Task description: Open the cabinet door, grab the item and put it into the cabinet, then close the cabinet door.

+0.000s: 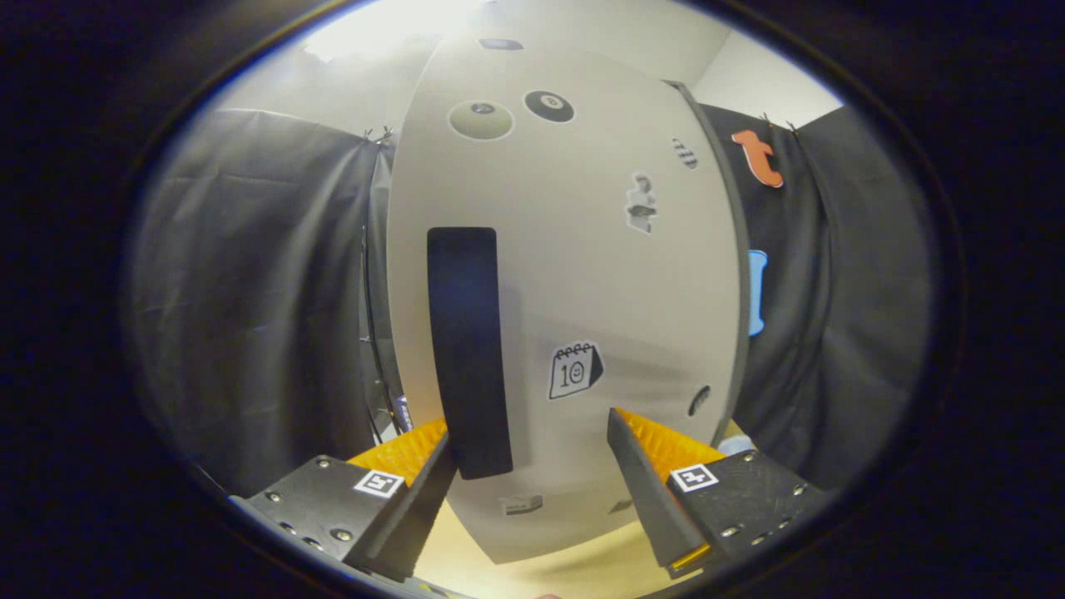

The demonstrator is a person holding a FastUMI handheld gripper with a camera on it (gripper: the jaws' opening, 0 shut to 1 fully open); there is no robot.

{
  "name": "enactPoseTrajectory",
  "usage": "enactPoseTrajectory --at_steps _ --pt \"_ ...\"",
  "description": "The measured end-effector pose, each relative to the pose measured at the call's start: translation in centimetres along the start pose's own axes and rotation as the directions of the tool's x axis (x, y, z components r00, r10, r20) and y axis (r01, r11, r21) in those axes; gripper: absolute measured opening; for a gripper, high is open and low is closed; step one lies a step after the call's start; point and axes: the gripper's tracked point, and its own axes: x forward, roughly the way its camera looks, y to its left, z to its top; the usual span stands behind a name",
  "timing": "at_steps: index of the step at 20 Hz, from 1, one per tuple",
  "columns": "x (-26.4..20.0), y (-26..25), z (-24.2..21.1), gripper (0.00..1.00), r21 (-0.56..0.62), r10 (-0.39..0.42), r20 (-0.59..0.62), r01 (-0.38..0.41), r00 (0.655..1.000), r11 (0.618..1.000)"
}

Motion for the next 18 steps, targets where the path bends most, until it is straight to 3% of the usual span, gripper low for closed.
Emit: enactPoseTrajectory --at_steps 7,18 --pt "5.5 1.2 0.6 1.0 -0.045 -0.037 0.056 0.039 0.998 0.998" --pt "9.0 1.1 0.6 1.0 -0.051 -0.145 0.071 0.149 0.987 0.988"
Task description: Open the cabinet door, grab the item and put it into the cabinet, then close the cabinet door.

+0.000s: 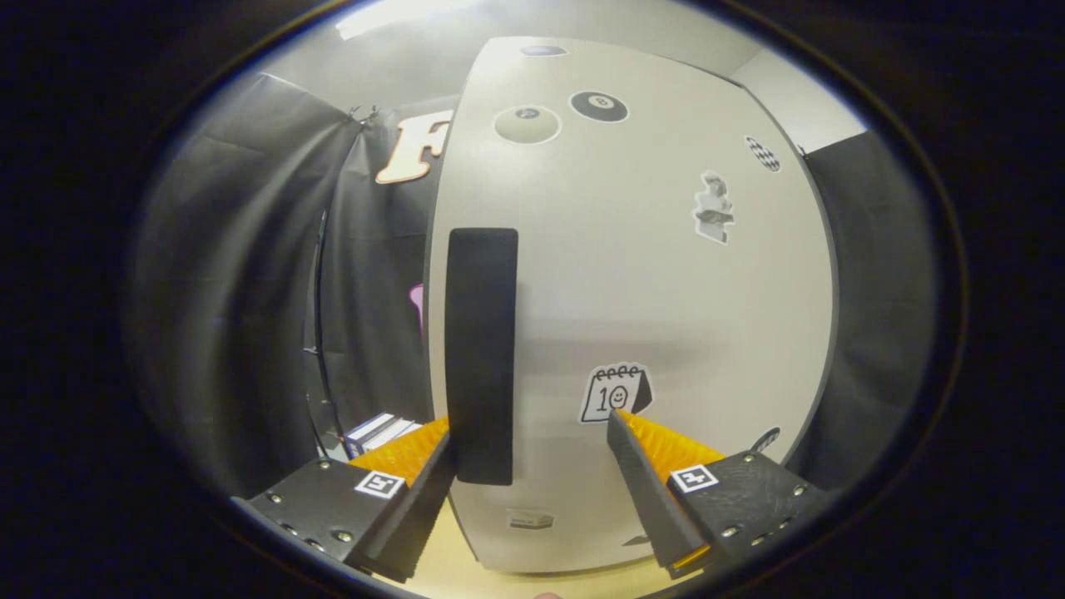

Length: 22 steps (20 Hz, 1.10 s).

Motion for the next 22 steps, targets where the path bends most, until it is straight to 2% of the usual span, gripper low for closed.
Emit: enactPoseTrajectory --at_steps 8,15,22 --pt "0.7 -0.1 0.0 1.0 0.004 -0.061 0.014 0.061 0.998 0.998" --pt "0.5 0.1 0.0 1.0 0.02 -0.055 0.001 0.055 0.998 0.998" --pt "-6.1 -1.2 2.1 1.0 0.032 -0.051 0.022 0.05 0.998 0.998"
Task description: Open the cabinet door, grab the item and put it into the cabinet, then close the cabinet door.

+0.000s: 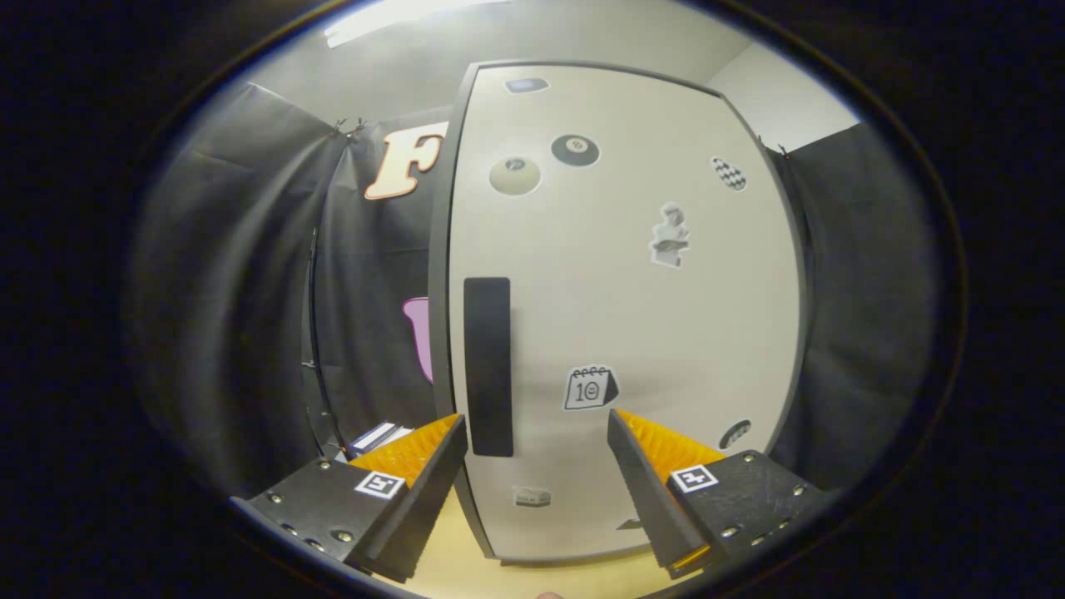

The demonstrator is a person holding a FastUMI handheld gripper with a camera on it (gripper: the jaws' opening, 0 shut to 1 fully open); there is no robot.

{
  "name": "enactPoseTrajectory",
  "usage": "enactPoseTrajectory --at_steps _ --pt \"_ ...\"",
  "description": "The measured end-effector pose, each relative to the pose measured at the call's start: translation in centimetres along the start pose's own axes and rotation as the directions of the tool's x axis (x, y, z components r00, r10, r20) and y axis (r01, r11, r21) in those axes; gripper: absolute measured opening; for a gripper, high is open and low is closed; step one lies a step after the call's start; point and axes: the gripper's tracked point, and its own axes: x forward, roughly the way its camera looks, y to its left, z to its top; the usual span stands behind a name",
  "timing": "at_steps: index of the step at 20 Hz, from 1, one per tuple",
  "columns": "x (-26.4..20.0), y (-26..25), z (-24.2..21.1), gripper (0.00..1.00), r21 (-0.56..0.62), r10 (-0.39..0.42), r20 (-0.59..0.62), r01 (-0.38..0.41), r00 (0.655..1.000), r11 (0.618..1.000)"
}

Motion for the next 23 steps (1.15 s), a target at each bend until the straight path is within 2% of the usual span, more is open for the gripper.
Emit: enactPoseTrajectory --at_steps 7,14,18,23 --pt "-9.7 -4.6 1.4 1.0 -0.05 -0.054 -0.01 0.053 0.999 0.997" --pt "-19.3 -7.8 2.6 1.0 -0.038 -0.114 -0.012 0.113 0.993 0.993" --pt "-23.0 -8.5 3.1 1.0 -0.014 -0.131 -0.015 0.131 0.991 0.991" --pt "-25.1 -8.7 2.9 1.0 -0.031 -0.149 -0.015 0.148 0.989 0.988"
